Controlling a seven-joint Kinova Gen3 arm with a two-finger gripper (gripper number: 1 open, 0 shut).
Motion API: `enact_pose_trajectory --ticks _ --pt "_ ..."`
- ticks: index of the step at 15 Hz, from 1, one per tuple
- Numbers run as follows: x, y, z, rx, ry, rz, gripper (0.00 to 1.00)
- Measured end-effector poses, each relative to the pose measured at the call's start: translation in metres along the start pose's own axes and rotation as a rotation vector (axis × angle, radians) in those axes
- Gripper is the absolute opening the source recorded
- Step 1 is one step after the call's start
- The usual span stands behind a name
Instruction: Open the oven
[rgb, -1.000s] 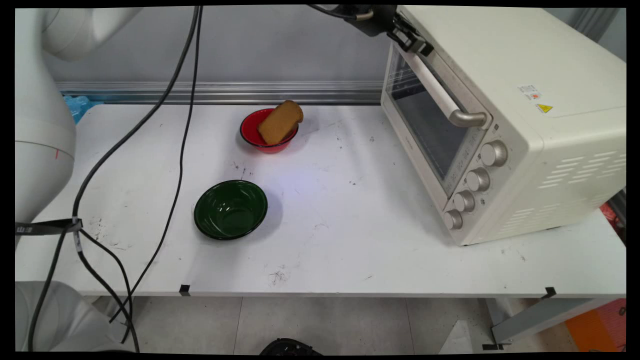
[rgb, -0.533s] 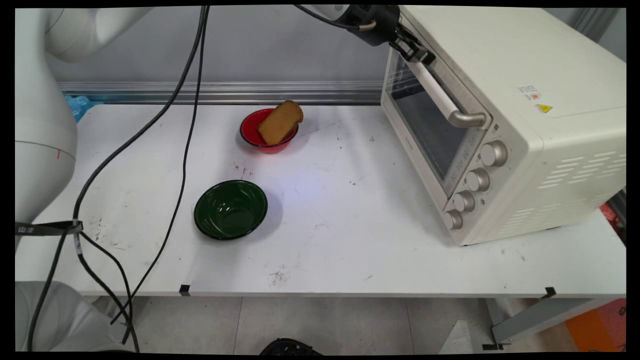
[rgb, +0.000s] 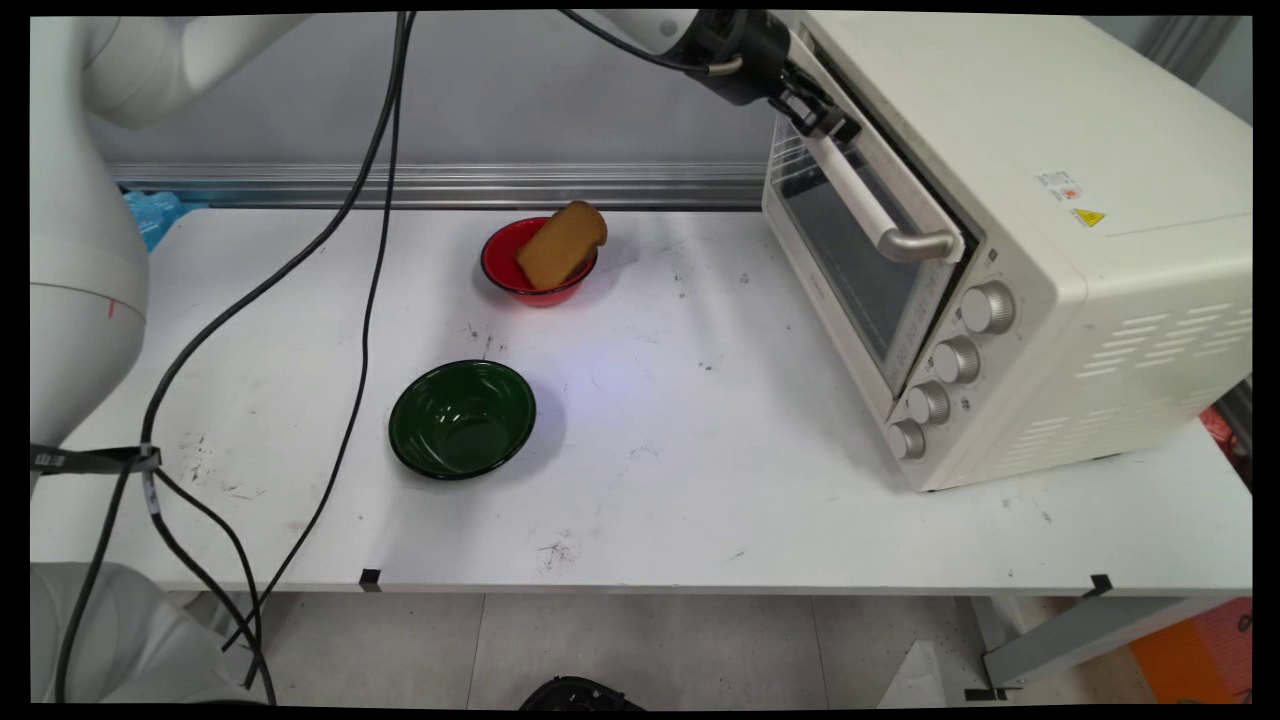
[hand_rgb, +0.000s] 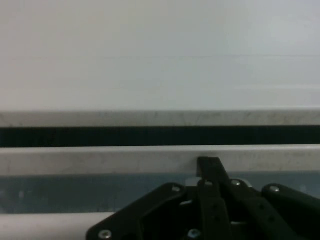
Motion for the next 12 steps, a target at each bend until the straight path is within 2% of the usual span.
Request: enact_pose_trajectory --ticks 12 --pt "-0.037 0.003 -0.022 -0.006 -0.095 -0.016 0.00"
